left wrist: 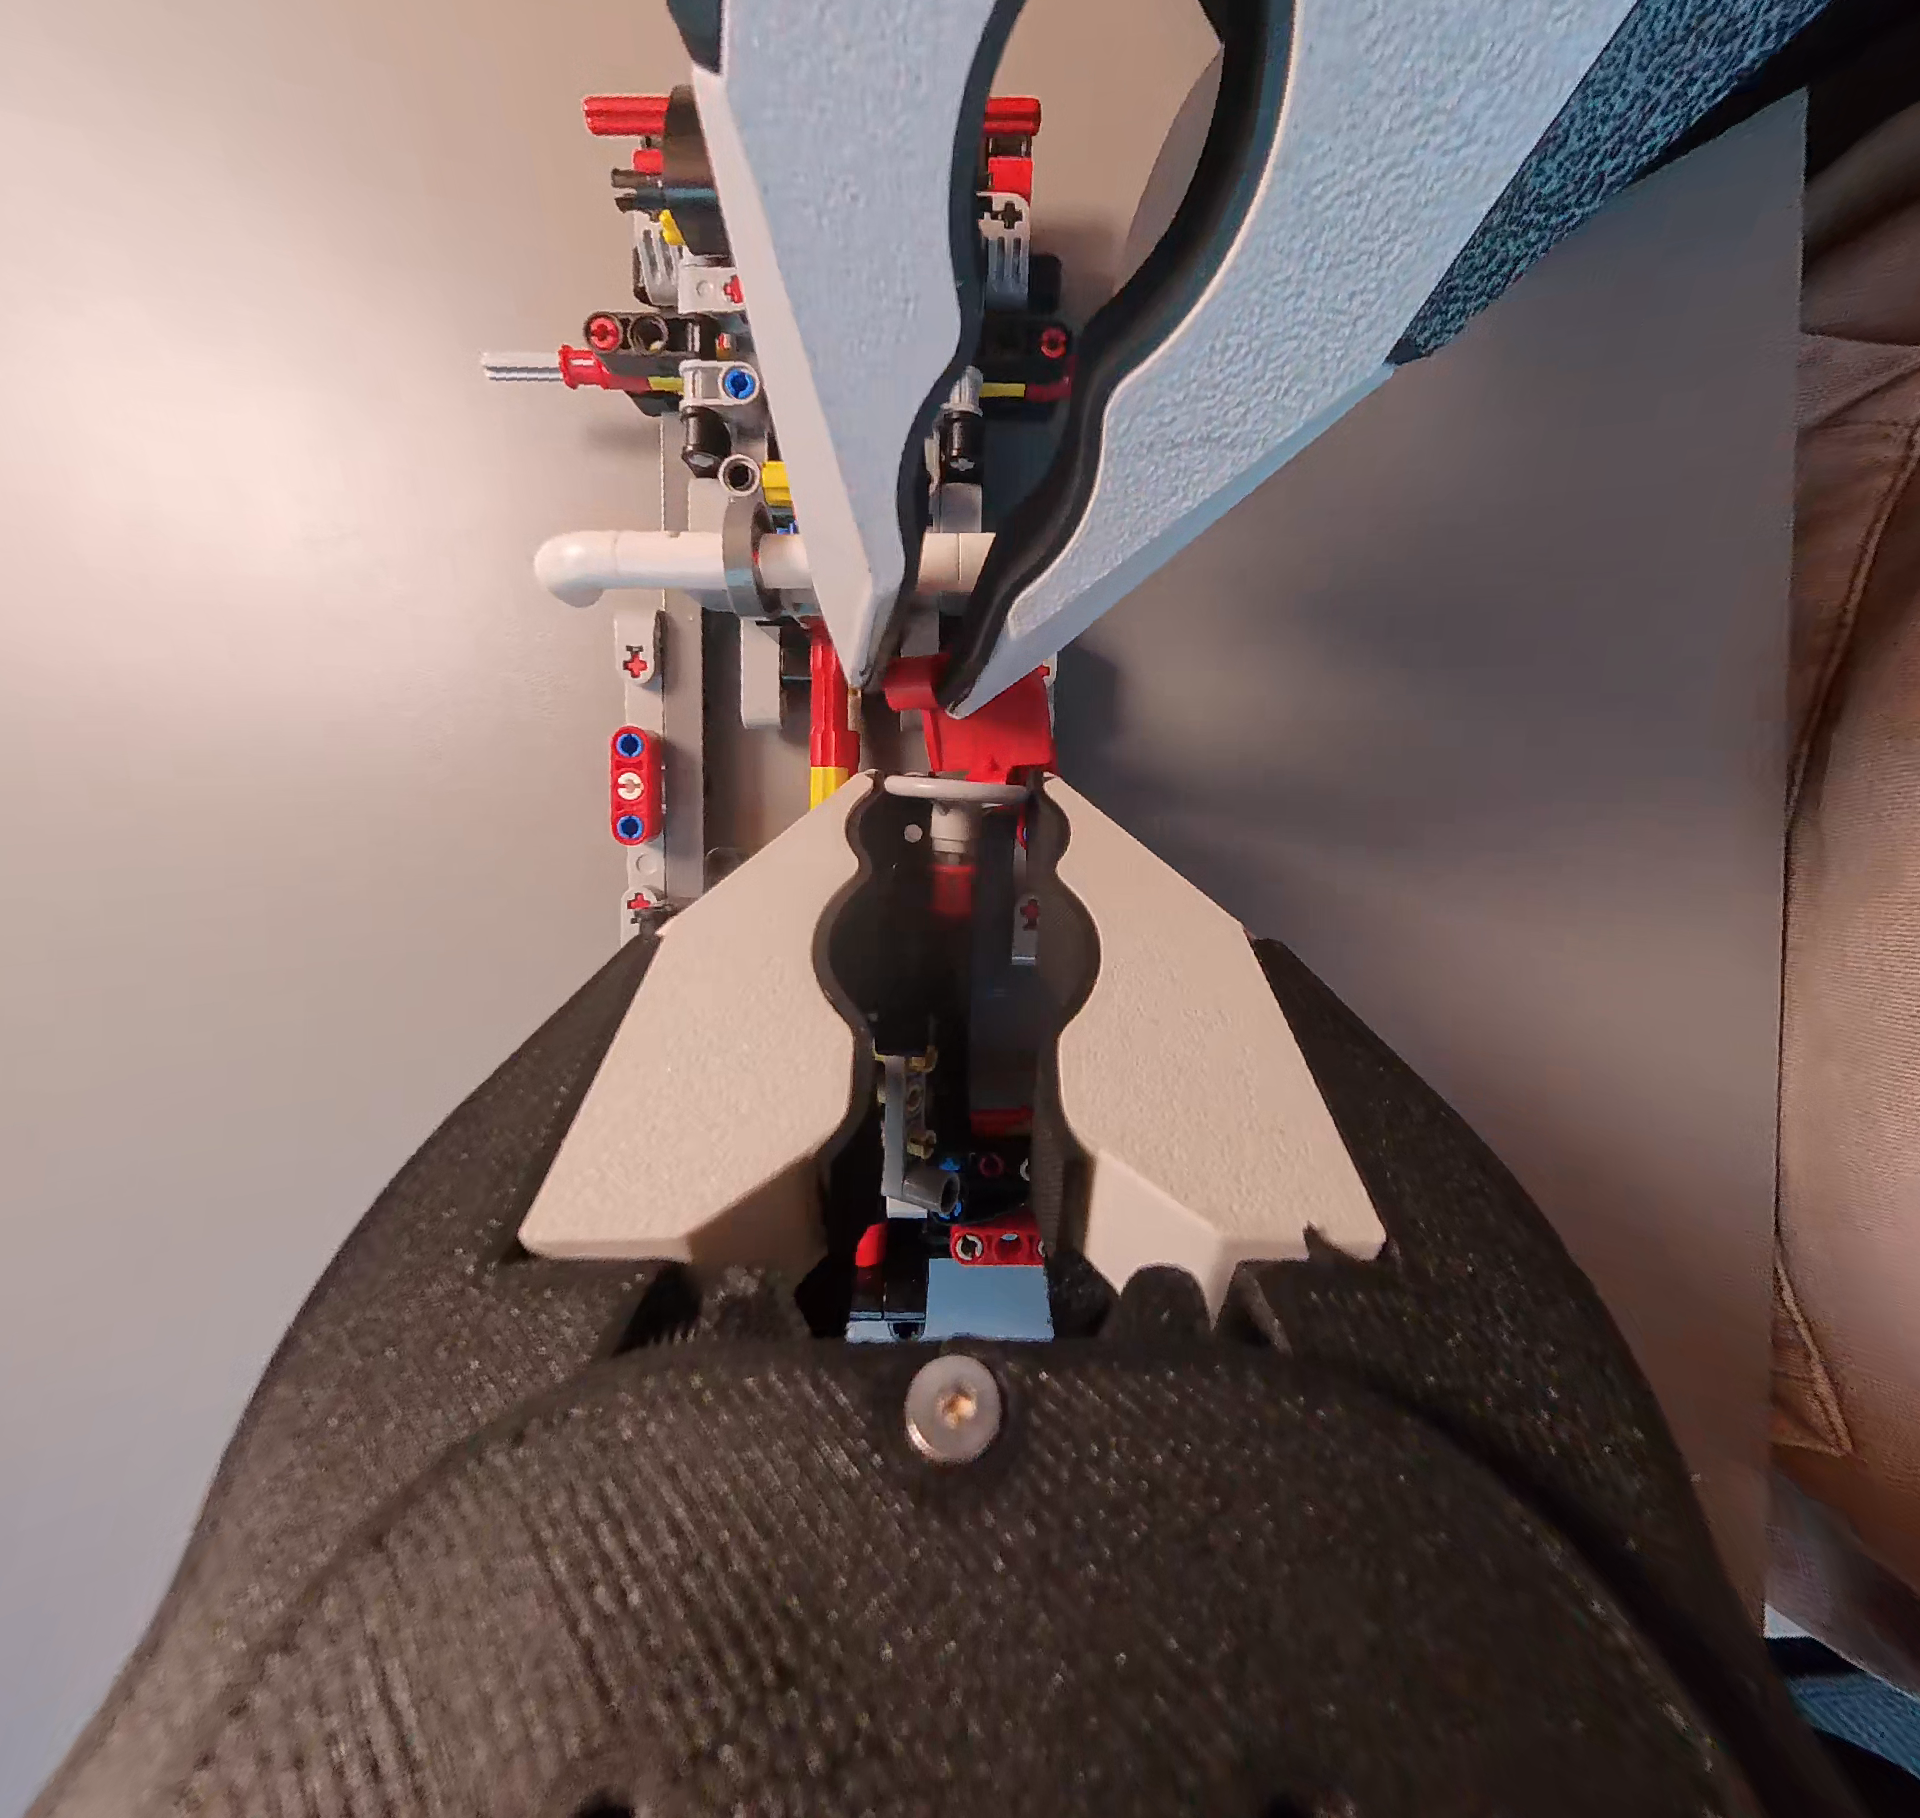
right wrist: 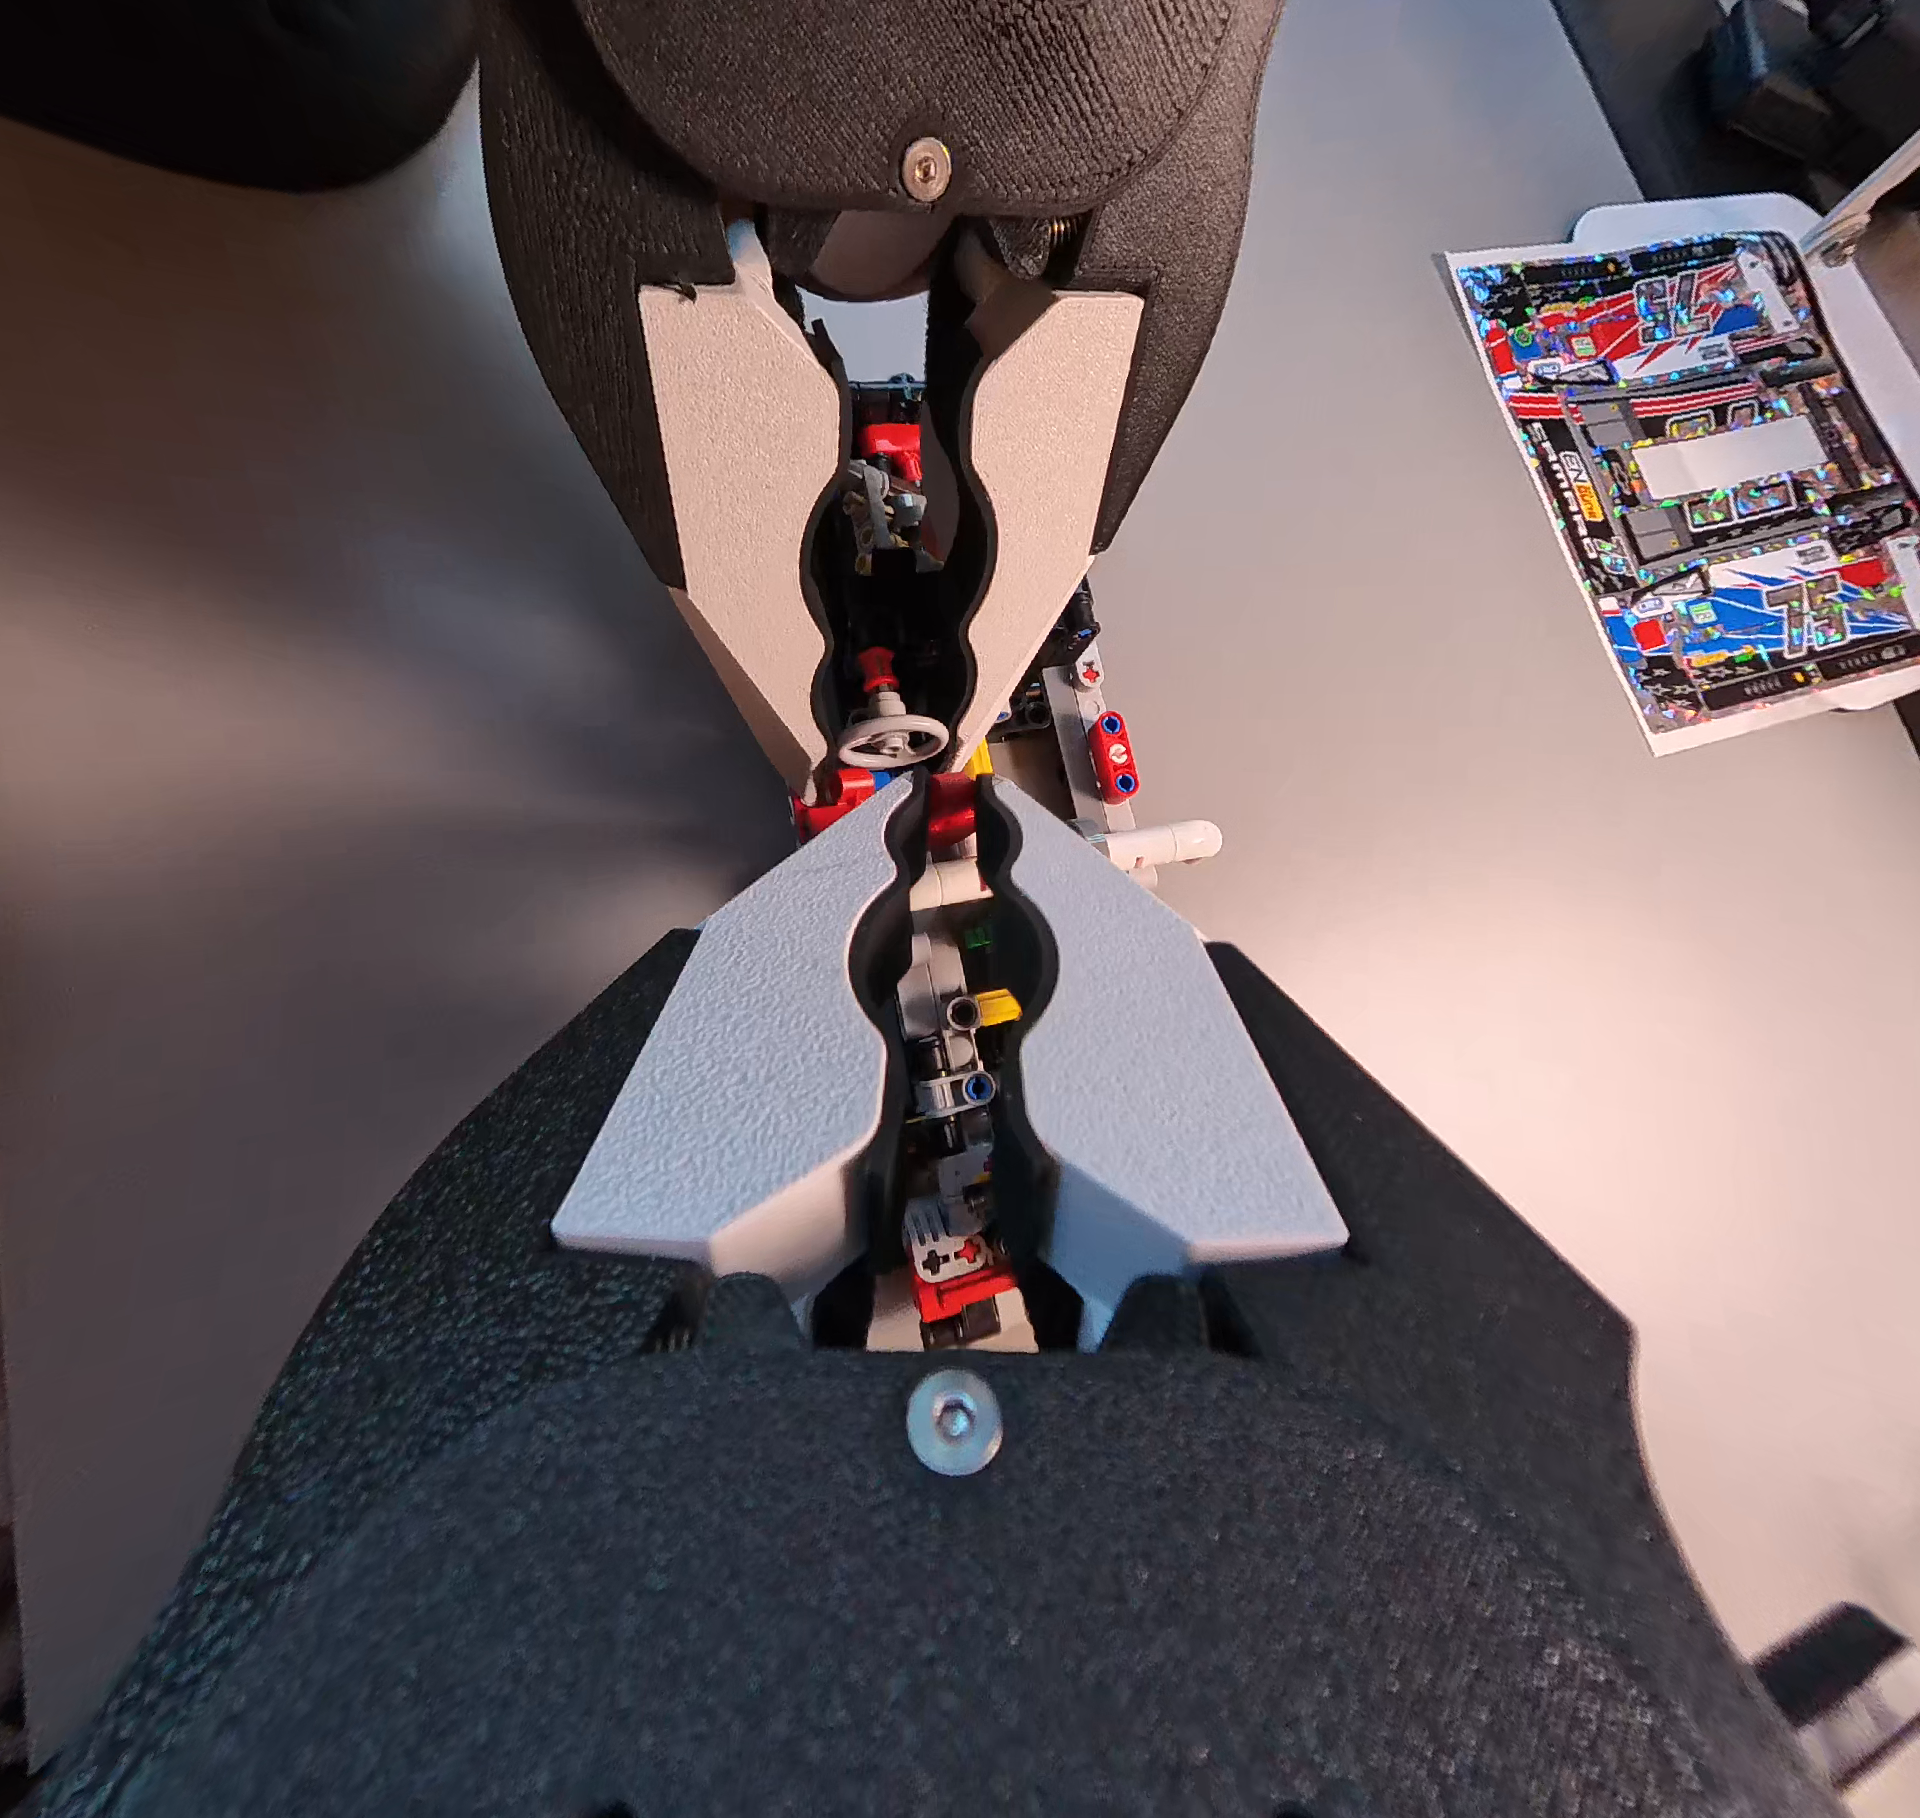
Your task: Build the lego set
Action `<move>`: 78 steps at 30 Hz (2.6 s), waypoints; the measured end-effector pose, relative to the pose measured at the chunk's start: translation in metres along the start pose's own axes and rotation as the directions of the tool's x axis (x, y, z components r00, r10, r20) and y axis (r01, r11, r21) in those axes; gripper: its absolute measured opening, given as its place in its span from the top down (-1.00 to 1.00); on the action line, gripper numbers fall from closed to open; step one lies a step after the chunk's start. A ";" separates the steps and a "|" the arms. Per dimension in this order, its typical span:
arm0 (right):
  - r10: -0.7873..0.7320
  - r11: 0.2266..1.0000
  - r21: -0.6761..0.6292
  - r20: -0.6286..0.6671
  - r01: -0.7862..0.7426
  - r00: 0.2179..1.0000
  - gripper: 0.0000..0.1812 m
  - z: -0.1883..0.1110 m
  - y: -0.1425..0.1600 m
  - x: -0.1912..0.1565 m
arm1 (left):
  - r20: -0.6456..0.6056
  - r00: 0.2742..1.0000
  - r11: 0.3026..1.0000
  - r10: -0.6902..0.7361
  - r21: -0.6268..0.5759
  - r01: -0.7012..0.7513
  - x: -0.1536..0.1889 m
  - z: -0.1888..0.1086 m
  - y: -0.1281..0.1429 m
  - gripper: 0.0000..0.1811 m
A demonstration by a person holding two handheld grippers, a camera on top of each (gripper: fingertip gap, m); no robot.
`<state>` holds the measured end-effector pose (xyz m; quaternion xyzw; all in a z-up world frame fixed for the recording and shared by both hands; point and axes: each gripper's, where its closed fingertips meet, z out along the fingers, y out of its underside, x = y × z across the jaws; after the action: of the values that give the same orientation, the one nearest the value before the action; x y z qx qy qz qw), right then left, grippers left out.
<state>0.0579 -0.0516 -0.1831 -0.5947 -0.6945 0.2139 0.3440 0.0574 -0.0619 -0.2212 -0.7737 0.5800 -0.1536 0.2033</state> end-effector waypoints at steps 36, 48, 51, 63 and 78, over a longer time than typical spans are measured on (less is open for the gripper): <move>0.061 0.987 0.148 -0.016 -0.058 0.998 0.93 0.001 -0.005 0.005 | 0.012 0.998 0.987 0.061 -0.147 -0.058 -0.004 -0.002 -0.005 0.70; 0.052 0.992 0.117 -0.015 -0.050 0.999 0.93 0.000 -0.002 0.005 | 0.095 0.995 0.999 0.033 -0.023 -0.031 -0.004 -0.025 -0.003 0.66; 0.055 0.993 0.105 -0.016 -0.053 0.998 0.93 -0.001 -0.001 0.004 | 0.118 0.993 0.999 0.017 0.046 -0.022 -0.005 -0.034 -0.004 0.75; 0.051 0.998 0.046 -0.044 -0.049 0.998 0.95 -0.007 0.004 -0.001 | 0.166 0.983 0.990 0.072 0.109 -0.091 -0.005 -0.019 -0.004 0.86; 0.144 0.979 0.153 -0.039 -0.136 0.989 0.95 -0.112 -0.060 0.014 | 0.144 0.989 0.930 -0.025 0.367 -0.030 -0.016 -0.057 0.003 0.48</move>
<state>0.0984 -0.0627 -0.0628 -0.6197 -0.6240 0.2742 0.3890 0.0237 -0.0553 -0.1730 -0.7304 0.5254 -0.2022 0.3867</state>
